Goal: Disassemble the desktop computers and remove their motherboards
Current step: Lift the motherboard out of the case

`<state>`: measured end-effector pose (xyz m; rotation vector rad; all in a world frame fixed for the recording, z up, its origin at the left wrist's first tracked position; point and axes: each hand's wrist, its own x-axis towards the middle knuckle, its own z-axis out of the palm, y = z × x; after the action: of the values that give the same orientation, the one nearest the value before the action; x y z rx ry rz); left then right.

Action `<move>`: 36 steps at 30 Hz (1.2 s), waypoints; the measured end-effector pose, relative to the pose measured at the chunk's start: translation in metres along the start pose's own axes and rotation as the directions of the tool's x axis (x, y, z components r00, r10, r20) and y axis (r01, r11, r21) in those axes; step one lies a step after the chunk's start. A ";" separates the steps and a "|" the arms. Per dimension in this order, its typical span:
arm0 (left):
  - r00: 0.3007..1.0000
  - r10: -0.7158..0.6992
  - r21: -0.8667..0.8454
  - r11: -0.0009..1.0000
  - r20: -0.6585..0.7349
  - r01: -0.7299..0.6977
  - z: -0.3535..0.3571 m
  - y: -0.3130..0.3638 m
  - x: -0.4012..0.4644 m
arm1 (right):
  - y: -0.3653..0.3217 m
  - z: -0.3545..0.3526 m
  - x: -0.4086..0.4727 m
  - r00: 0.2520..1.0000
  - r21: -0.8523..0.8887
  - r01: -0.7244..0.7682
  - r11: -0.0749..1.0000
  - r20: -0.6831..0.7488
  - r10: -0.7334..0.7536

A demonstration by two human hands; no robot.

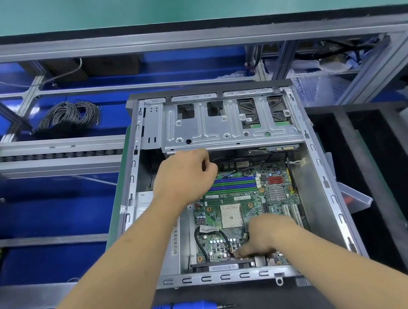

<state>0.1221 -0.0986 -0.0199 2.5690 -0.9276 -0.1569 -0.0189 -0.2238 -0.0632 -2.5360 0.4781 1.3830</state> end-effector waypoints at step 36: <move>0.999 -0.010 0.122 0.993 0.048 0.004 0.006 -0.001 0.006 | -0.027 -0.007 0.033 0.820 0.192 0.537 0.822 -0.347 -0.455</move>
<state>0.1258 -0.1040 -0.0258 2.6913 -0.9737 -0.1698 0.0133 -0.2074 -0.0864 -2.3822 0.0237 0.7029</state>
